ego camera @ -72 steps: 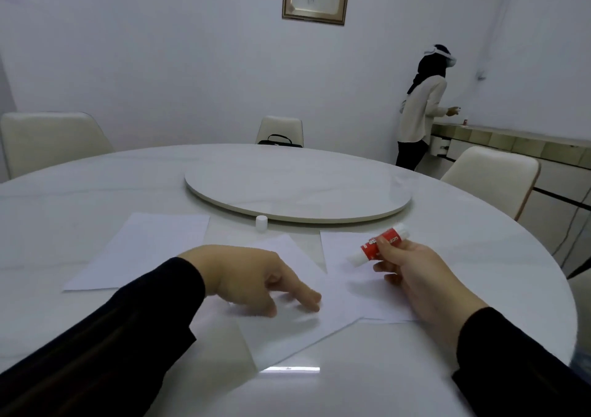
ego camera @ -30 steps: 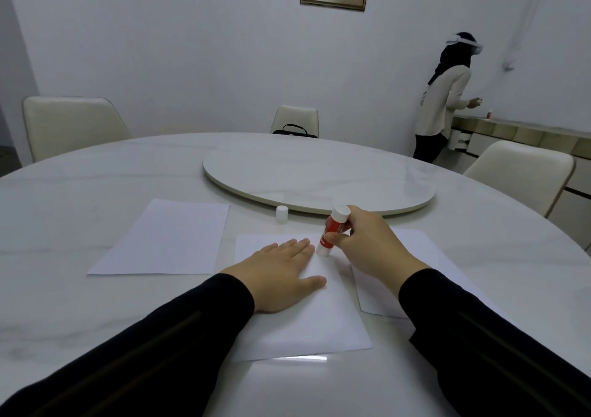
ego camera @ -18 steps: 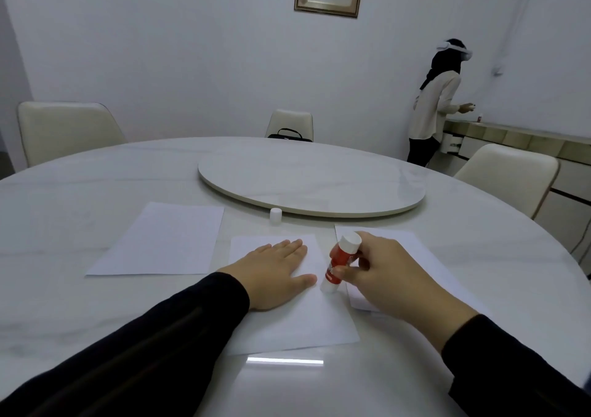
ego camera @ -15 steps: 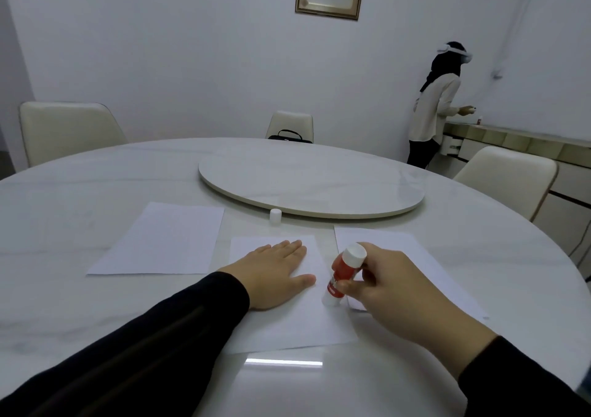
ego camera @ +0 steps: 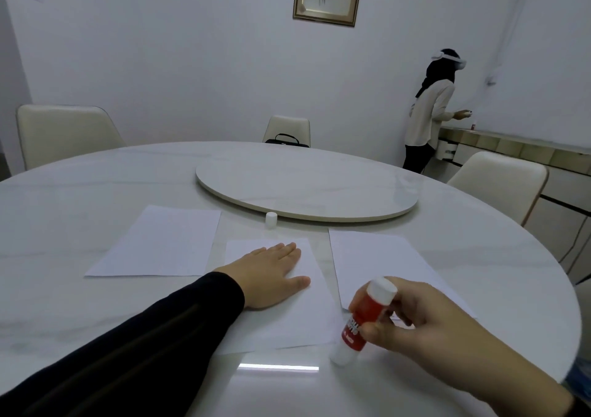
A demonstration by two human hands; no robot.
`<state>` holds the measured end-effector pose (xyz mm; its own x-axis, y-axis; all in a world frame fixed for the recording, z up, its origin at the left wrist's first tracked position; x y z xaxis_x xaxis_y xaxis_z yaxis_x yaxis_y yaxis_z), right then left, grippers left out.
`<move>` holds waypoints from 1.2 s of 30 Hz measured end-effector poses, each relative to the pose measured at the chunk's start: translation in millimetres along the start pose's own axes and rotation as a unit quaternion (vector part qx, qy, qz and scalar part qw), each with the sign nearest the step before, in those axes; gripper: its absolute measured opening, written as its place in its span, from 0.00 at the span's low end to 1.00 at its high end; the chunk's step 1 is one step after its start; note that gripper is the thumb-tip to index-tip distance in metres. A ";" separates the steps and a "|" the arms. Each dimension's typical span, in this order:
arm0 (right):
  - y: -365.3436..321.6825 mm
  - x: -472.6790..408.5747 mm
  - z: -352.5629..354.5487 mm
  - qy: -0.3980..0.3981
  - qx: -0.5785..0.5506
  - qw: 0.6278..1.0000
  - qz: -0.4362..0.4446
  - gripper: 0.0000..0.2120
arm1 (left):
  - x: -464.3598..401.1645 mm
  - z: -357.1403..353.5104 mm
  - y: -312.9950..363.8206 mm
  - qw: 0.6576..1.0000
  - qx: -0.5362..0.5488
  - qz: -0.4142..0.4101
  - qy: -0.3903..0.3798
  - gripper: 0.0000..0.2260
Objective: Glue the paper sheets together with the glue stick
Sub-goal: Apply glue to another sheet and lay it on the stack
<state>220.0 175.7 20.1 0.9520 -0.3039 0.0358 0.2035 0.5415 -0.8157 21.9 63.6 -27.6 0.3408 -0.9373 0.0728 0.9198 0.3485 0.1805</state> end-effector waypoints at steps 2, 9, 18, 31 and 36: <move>4.9 4.2 13.5 -0.034 -0.208 0.977 -0.001 0.13 | 0.1 2.2 -0.5 1.000 0.004 0.013 0.001 0.31; -4.6 -14.7 58.2 0.080 -0.412 0.907 0.035 0.08 | 2.7 5.5 6.7 0.991 -0.026 0.112 0.061 0.31; -31.9 -151.7 9.0 0.076 -0.400 0.910 -0.072 0.15 | 17.5 6.3 4.5 0.974 -0.080 0.168 0.127 0.22; -1.1 -241.3 -41.3 0.205 -0.105 0.970 -0.076 0.11 | 16.0 10.3 -2.8 0.969 -0.067 0.215 0.103 0.21; 0.9 -238.1 -42.3 0.194 -0.105 0.972 -0.081 0.15 | 17.9 11.5 -4.7 0.972 -0.052 0.210 0.088 0.21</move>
<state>-16.2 215.4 -13.6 0.7454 -0.6665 -0.0138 0.2539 0.3029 -0.9186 21.4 45.3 -15.8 0.7096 -0.7027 -0.0512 0.7044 0.7062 0.0708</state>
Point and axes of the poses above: each hand's wrist, its own x-axis away from the middle knuckle, its own z-axis out of the back of the hand, y = z × x, the point moved 3 cm from there along -x, towards the middle knuckle, and after that the axes turned 15 degrees about -z, right-handed, at the moved point
